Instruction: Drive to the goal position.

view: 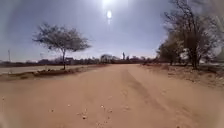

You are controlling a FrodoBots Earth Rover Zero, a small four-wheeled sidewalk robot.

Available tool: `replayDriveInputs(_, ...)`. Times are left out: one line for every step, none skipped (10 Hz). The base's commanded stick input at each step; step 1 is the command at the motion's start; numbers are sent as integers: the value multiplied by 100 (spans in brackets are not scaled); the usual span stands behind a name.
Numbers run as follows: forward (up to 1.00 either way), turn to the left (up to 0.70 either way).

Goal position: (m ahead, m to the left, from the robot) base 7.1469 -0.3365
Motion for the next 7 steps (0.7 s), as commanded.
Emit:
replayDriveInputs(100, 0)
replayDriveInputs(100, 0)
replayDriveInputs(100, 0)
replayDriveInputs(100, 0)
replayDriveInputs(100, -18)
replayDriveInputs(100, -27)
replayDriveInputs(100, -27)
